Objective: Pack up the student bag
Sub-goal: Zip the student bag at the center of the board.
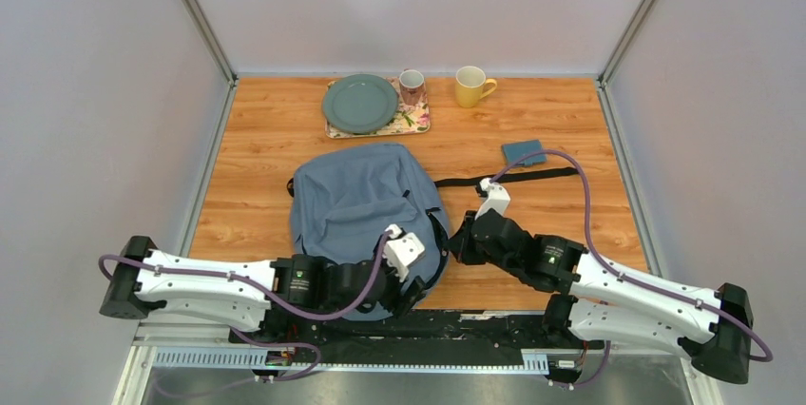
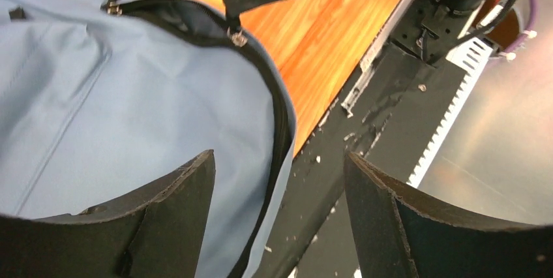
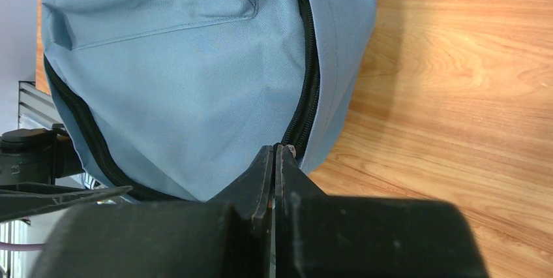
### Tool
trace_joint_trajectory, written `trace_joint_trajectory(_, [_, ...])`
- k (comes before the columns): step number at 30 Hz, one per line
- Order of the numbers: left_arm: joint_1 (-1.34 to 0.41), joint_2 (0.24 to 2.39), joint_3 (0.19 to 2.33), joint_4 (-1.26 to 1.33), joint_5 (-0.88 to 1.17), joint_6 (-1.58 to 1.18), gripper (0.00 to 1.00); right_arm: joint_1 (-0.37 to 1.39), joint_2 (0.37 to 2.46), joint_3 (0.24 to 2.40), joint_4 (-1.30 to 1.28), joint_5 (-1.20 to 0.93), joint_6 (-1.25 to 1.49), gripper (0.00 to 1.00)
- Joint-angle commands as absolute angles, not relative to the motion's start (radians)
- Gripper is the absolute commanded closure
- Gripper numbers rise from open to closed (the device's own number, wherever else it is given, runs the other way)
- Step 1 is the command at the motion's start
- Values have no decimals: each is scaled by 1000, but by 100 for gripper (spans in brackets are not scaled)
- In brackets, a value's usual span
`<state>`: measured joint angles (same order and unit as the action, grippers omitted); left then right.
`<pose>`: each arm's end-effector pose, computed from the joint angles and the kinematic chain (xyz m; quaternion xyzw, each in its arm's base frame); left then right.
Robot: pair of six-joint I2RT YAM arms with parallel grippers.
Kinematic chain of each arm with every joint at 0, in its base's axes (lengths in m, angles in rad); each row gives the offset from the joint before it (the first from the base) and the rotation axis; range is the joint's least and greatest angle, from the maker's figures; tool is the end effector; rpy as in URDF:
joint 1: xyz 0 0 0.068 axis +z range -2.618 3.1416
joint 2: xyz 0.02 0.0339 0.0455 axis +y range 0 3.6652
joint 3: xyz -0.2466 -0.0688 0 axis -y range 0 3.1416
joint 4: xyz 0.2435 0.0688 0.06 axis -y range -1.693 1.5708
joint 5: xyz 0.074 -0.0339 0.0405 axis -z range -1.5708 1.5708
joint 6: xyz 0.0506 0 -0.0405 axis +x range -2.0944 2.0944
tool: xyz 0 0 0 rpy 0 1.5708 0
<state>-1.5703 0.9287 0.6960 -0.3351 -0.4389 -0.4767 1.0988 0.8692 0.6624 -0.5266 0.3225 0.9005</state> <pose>0.0216 -0.2241 0.2488 0.3556 0.7855 -0.3013 0.4072 0.1062 0.1727 0.2289 -0.0243 0.9038 0.2583 0.3403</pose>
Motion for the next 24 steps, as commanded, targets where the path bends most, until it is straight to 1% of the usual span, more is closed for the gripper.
trace_joint_trajectory(1, [-1574, 1081, 773, -276, -475, -371, 21, 1101, 825, 683, -500, 342, 890, 100])
trace_joint_trajectory(6, [-1574, 1241, 810, -235, -509, -322, 20, 1103, 804, 686, -511, 347, 893, 100])
trace_joint_trajectory(10, [-1574, 1325, 811, -189, -551, -301, 20, 1103, 785, 684, -515, 342, 891, 100])
trace_joint_trajectory(13, [-1572, 1394, 824, -227, -623, -327, 20, 1103, 773, 684, -518, 336, 891, 100])
trace_joint_trajectory(14, [-1572, 1426, 850, -263, -682, -354, 26, 1104, 772, 684, -518, 336, 891, 100])
trace_joint_trajectory(16, [-1572, 1445, 868, -349, -706, -434, 37, 1103, 767, 684, -523, 342, 891, 100])
trace_joint_trajectory(17, [-1572, 1443, 862, -360, -690, -443, 48, 1103, 769, 683, -523, 353, 893, 100])
trace_joint_trajectory(19, [-1572, 1428, 836, -365, -667, -488, 61, 1103, 772, 680, -519, 373, 897, 100])
trace_joint_trajectory(20, [-1572, 1401, 789, -359, -635, -517, 74, 1103, 778, 678, -509, 399, 910, 100])
trace_joint_trajectory(21, [-1572, 1385, 763, -350, -617, -532, 80, 1101, 781, 683, -505, 411, 914, 100])
trace_joint_trajectory(22, [-1572, 1368, 735, -332, -597, -547, 89, 1100, 787, 687, -499, 422, 916, 100])
trace_joint_trajectory(24, [-1574, 1313, 652, -310, -523, -590, 98, 1091, 817, 710, -474, 449, 907, 100])
